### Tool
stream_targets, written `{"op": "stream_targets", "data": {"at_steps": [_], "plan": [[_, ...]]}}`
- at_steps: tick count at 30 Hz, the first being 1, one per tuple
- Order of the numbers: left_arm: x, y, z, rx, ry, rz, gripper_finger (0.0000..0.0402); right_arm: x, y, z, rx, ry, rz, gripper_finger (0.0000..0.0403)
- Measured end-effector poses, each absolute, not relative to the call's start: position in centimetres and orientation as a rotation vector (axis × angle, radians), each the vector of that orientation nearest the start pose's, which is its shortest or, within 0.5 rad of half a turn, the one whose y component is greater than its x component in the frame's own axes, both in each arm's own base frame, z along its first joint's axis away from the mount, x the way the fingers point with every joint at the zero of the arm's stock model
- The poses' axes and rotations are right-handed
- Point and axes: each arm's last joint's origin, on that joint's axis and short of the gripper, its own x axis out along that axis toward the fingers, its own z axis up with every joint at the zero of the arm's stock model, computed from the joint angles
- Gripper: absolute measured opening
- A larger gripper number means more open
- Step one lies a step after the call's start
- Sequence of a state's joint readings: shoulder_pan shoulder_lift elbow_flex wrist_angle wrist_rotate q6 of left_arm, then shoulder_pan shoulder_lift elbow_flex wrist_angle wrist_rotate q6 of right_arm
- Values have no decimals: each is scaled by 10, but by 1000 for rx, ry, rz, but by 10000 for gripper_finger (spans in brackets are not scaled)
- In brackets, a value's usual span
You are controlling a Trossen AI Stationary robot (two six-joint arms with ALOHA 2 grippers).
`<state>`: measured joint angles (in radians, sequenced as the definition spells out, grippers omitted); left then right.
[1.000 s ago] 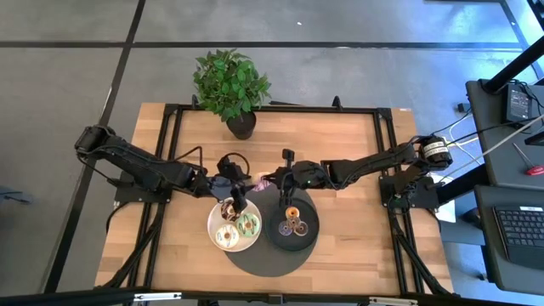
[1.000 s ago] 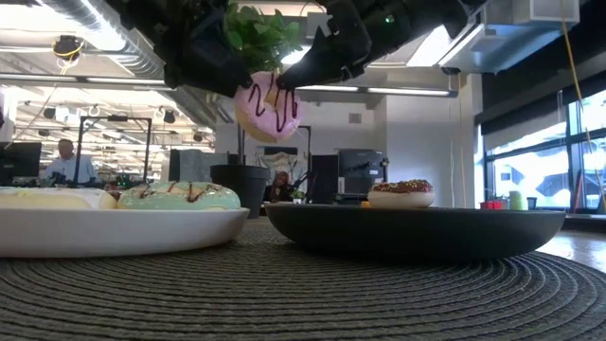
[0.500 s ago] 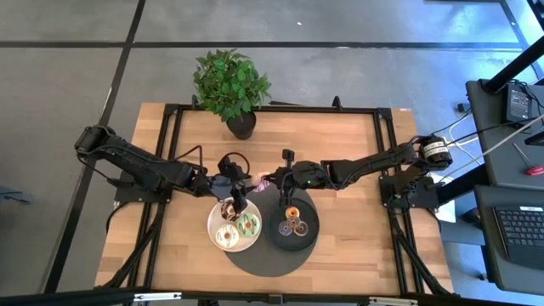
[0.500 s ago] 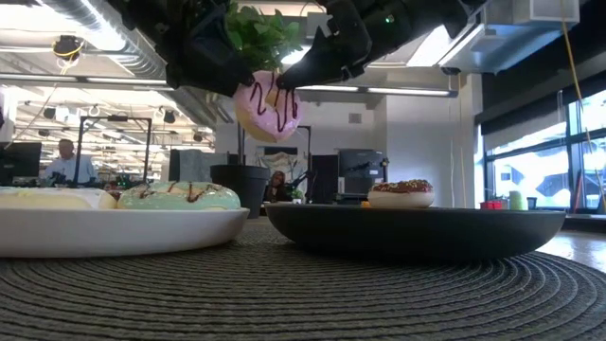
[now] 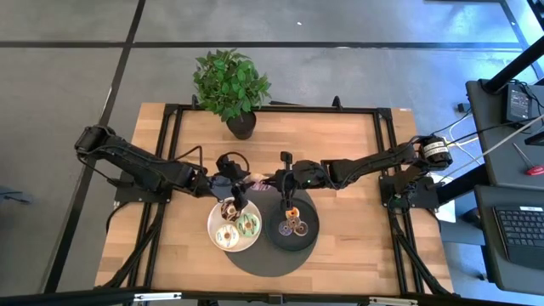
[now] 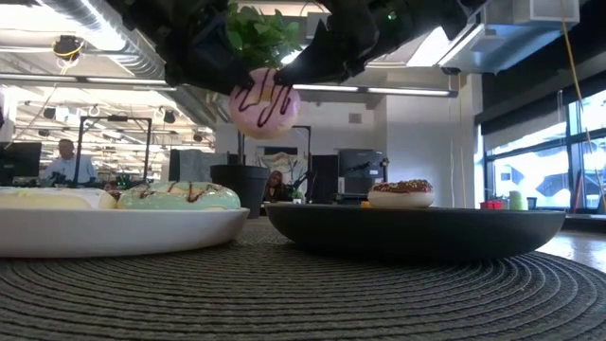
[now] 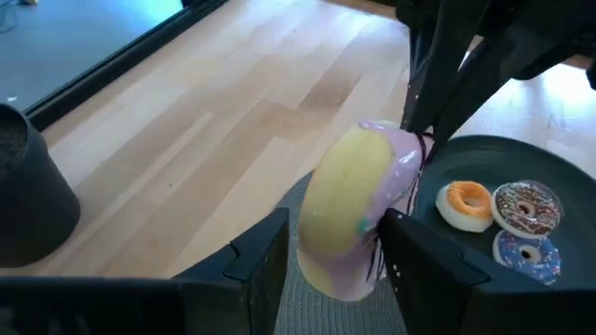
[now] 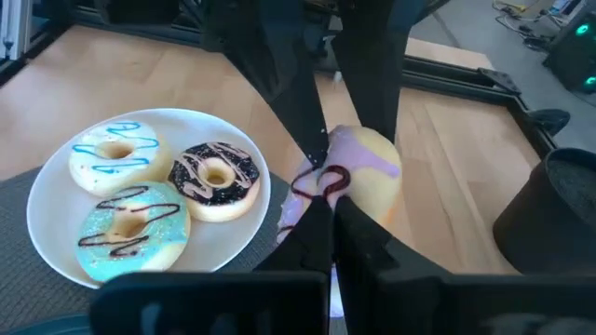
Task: Pick & Place donuts
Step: Put the large purple donut on the white plate
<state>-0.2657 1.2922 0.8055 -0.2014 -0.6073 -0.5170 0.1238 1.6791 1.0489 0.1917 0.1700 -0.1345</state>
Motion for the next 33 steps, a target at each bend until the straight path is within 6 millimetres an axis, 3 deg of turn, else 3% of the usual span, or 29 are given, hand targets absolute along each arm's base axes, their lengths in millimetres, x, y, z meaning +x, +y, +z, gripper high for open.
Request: {"op": "stream_targets", "data": {"at_steps": [17, 33], "plan": [[258, -53, 237, -127, 541, 461, 177, 367, 41, 231, -193, 420, -10, 5], [258, -54, 237, -123, 555, 423, 28, 368, 41, 231, -194, 418, -11, 5]]}}
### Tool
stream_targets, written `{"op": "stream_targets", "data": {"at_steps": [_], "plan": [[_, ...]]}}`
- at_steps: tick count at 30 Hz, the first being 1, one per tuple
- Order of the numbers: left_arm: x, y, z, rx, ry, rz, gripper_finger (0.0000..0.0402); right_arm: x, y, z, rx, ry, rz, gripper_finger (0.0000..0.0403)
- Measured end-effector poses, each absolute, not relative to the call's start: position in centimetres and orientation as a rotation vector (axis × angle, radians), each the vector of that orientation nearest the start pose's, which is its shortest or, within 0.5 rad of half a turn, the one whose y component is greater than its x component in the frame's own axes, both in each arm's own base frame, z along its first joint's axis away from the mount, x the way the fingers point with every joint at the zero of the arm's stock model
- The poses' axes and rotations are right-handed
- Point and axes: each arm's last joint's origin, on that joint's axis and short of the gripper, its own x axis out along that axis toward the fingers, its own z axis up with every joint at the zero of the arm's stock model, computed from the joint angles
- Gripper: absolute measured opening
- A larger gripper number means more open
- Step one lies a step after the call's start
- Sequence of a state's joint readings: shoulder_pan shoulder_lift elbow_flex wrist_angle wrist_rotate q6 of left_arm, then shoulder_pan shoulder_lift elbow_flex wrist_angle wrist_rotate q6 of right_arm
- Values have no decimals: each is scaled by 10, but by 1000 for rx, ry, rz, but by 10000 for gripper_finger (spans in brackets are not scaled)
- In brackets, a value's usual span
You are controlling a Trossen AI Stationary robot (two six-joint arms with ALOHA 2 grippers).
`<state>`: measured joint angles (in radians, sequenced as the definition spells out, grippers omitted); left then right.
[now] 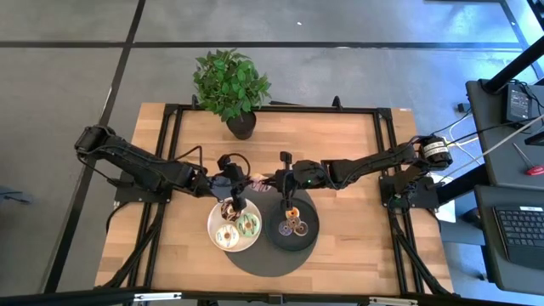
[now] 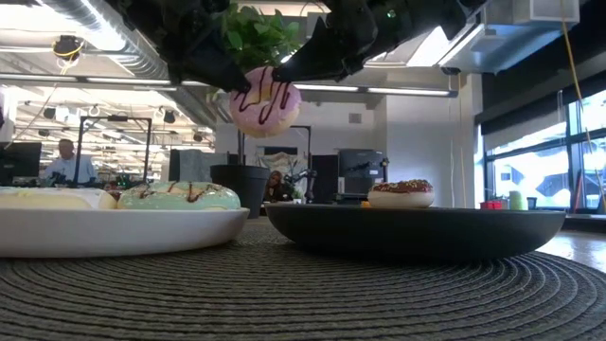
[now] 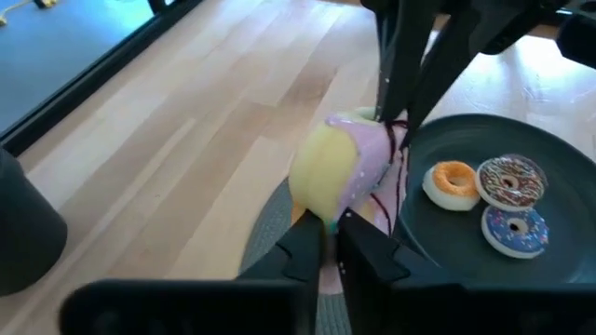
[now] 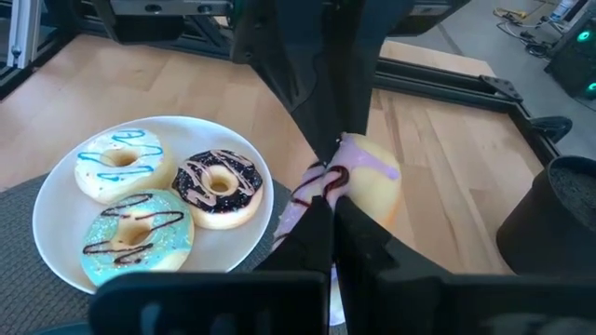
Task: Pick & Place donuts
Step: Put the large purple donut on the white plate
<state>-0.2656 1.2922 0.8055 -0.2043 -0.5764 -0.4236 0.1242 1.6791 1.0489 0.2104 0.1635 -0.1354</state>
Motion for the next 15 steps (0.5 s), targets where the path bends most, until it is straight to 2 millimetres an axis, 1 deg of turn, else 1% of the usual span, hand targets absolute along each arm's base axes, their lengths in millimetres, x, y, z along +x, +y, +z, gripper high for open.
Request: {"op": "stream_targets", "data": {"at_steps": [3, 10, 11, 13, 15], "plan": [[258, -54, 237, -127, 560, 411, 10, 367, 41, 231, -211, 418, -7, 7], [258, -54, 237, -144, 561, 409, 11, 367, 41, 231, -225, 421, 0, 47], [258, -54, 237, -155, 562, 407, 10, 367, 42, 231, -222, 424, 16, 55], [255, -54, 238, -196, 568, 391, 7, 365, 42, 234, -196, 417, 101, 73], [251, -55, 243, -248, 563, 364, 7, 361, 42, 241, -150, 405, 194, 93]]}}
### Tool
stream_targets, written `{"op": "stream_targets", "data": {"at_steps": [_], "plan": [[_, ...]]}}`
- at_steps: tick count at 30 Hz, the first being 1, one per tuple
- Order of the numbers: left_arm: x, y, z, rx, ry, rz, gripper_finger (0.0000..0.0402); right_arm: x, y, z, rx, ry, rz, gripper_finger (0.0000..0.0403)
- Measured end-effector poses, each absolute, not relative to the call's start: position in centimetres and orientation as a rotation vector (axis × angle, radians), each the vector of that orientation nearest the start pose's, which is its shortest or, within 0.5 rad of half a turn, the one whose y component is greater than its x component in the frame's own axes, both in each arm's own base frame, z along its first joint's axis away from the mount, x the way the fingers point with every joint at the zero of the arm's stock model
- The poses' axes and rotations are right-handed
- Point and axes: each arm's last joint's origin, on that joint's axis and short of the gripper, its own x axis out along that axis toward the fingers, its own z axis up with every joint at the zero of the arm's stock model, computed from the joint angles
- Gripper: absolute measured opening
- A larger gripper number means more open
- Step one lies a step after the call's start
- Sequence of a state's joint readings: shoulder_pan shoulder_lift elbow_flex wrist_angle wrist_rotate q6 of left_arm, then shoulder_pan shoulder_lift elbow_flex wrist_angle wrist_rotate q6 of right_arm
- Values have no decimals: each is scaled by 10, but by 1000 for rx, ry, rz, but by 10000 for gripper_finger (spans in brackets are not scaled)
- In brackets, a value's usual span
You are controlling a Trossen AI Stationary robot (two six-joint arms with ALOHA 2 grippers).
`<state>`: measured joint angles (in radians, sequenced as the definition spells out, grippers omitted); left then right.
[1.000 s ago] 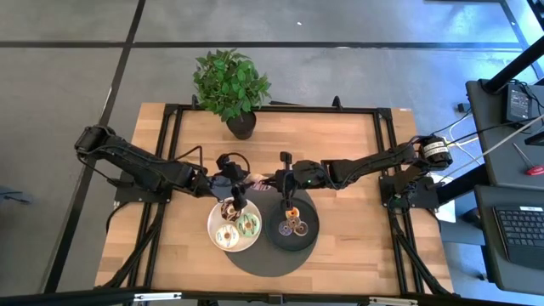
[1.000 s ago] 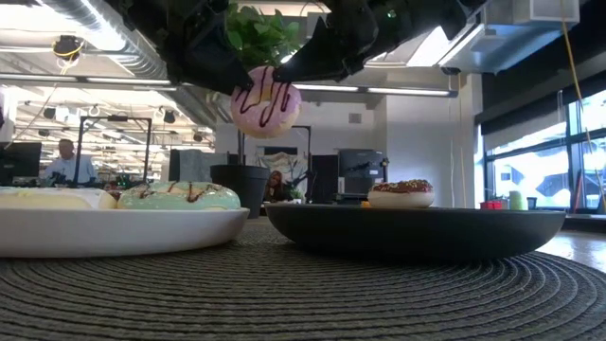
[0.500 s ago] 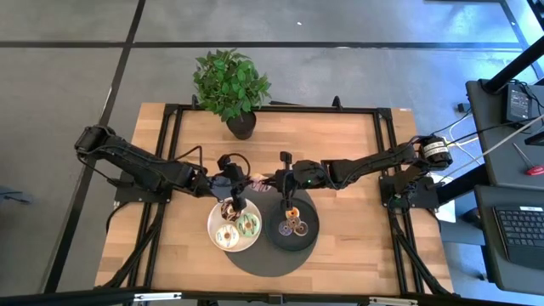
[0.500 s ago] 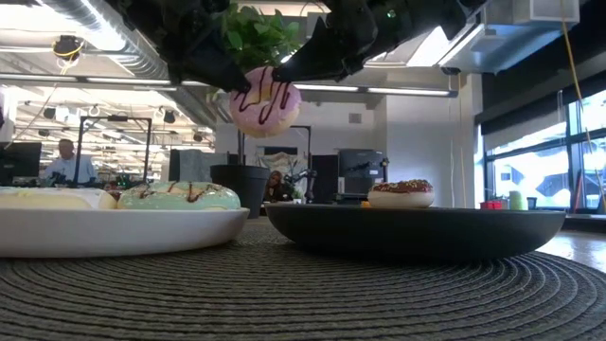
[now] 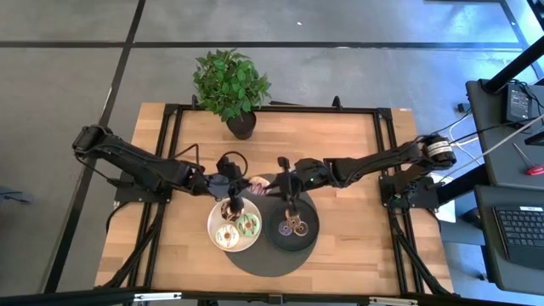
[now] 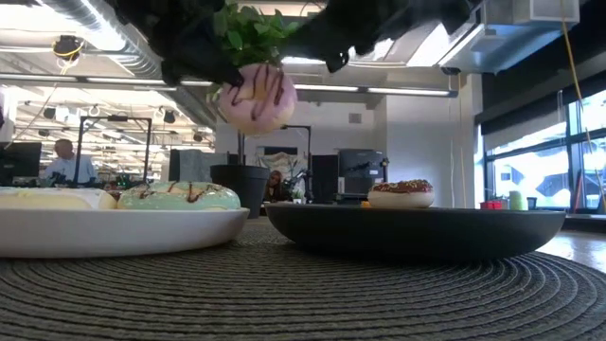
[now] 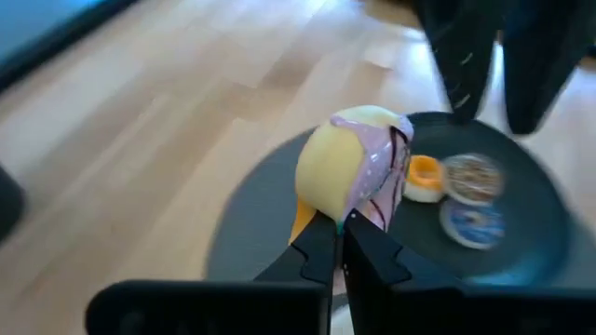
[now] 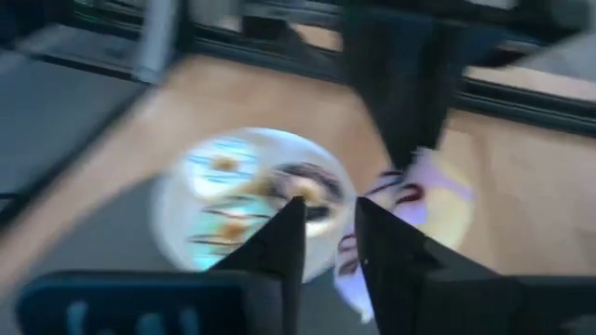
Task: Pick & Place donuts
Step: Put the large purple donut on the white plate
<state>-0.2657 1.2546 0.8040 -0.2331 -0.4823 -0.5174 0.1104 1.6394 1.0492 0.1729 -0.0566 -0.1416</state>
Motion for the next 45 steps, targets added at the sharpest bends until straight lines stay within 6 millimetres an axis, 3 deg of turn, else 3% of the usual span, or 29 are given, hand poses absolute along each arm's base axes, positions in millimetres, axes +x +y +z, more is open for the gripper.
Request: {"op": "stream_targets", "data": {"at_steps": [4, 8, 13, 20, 30, 45], "plan": [[240, -55, 253, -364, 592, 253, 7, 345, 35, 256, -127, 457, 235, 134], [228, -58, 256, -552, 701, 120, 7, 323, 27, 269, -168, 552, 75, 160], [225, -61, 250, -718, 819, 100, 7, 309, 21, 278, -160, 597, -73, 174], [232, -67, 234, -833, 970, 54, 7, 308, 21, 279, -161, 599, -77, 170], [243, -72, 209, -831, 1095, 93, 7, 306, 21, 275, -147, 639, -82, 173], [242, -71, 202, -861, 1152, 156, 8, 305, 21, 275, -146, 645, -83, 173]]}}
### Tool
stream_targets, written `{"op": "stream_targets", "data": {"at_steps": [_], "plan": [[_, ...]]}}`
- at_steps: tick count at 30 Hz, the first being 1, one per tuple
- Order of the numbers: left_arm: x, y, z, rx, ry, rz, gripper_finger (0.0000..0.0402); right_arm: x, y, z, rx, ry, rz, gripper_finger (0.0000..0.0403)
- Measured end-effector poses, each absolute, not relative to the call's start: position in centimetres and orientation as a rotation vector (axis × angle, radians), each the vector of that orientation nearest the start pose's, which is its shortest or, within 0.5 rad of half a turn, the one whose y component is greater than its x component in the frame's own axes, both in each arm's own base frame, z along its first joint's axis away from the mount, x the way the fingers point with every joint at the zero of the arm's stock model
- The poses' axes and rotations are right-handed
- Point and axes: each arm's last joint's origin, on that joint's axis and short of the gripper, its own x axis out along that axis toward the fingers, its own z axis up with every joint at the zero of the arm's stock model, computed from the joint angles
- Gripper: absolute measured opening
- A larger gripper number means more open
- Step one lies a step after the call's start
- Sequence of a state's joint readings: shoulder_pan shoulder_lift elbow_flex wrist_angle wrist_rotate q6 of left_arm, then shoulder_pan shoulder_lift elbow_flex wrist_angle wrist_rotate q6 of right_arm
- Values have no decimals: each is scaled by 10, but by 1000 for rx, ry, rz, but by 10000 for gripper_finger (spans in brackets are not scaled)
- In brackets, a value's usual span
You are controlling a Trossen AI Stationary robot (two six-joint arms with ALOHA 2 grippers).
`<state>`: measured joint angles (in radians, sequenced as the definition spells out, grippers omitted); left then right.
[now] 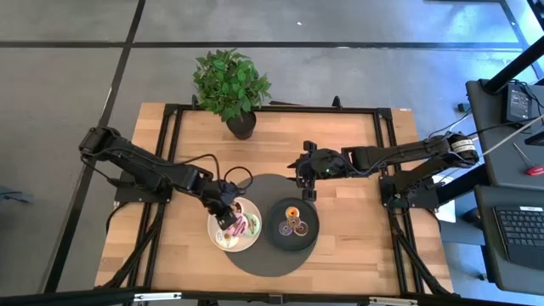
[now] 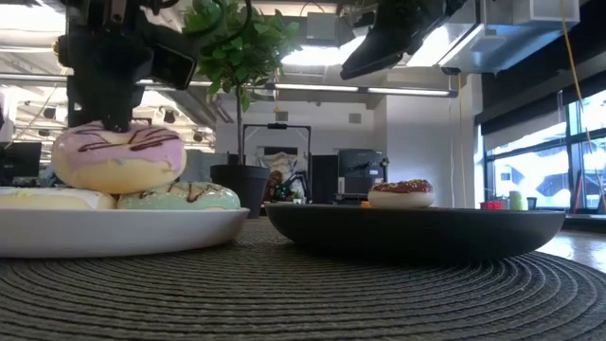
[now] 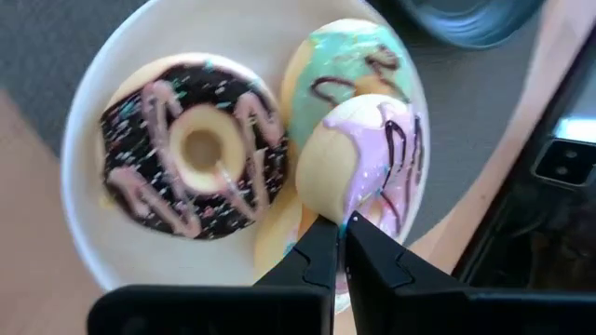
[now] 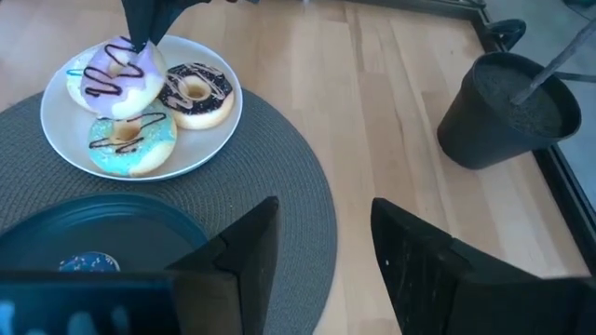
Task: Pick & Place donuts
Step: Put the large purple donut on the white plate
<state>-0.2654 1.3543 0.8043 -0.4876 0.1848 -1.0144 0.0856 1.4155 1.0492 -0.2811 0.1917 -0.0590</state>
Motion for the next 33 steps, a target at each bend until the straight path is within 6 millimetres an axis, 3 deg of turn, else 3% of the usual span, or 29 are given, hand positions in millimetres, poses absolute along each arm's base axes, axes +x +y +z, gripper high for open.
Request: {"op": "stream_targets", "data": {"at_steps": [22, 33], "plan": [[242, -71, 199, -899, 1172, 192, 52, 305, 20, 273, -151, 661, -84, 173], [242, -71, 199, -898, 1170, 195, 121, 304, 20, 272, -152, 677, -83, 173]]}}
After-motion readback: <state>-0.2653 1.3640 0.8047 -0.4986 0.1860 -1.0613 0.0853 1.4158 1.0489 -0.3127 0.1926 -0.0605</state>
